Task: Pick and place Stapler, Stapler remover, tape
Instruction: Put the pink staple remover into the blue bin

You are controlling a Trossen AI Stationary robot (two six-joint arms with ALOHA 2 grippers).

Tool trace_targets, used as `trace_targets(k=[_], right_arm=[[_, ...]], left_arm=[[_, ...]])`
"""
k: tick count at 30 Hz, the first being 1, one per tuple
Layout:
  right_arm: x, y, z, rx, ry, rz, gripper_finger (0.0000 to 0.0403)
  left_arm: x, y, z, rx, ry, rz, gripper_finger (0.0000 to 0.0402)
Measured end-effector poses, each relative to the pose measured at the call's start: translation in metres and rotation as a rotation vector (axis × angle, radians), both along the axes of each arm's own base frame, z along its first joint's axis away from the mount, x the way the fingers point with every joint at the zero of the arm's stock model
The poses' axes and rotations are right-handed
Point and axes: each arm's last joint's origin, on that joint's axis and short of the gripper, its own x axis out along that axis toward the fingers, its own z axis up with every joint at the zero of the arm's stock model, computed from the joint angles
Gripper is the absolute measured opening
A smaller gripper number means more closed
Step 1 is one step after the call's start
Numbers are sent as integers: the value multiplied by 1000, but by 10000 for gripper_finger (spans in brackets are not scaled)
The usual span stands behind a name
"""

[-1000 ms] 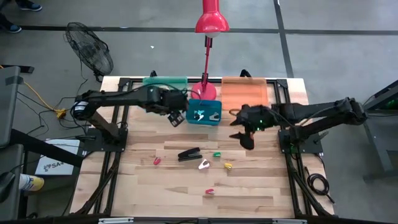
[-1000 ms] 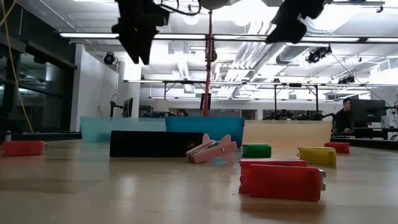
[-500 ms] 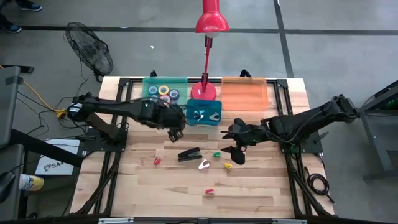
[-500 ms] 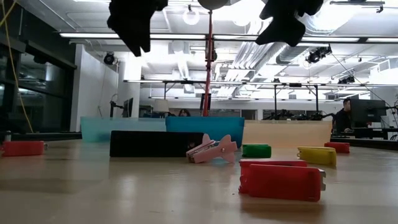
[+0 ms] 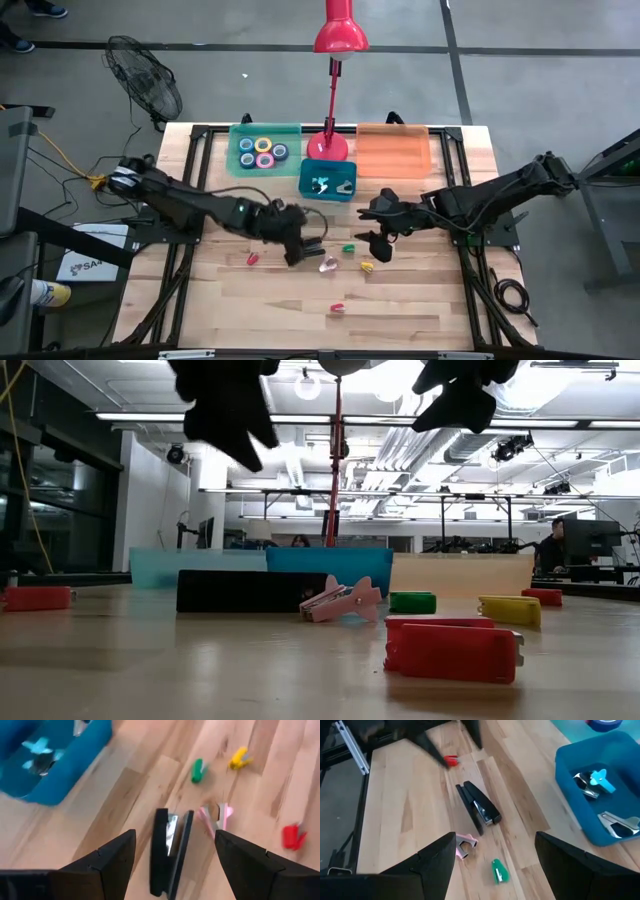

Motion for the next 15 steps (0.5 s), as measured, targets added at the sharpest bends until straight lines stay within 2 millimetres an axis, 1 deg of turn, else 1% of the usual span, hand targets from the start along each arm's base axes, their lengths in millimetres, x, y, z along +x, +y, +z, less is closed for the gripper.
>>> trace_targets(k=[3,6,9,15], right_arm=[[0,0,0,-10,-2,-12,264],[0,-1,0,-20,-1,-24,264],[-1,-1,0,-24,2,-28,264],[-1,-2,0,-49,-1,-59,264]], left_arm=[[2,-12,-17,57,2,-28,266],[5,-22,-31,44,7,-12,266],[12,-34,-45,39,0,-10,266],[25,-63,-69,79,-59,-85,266]])
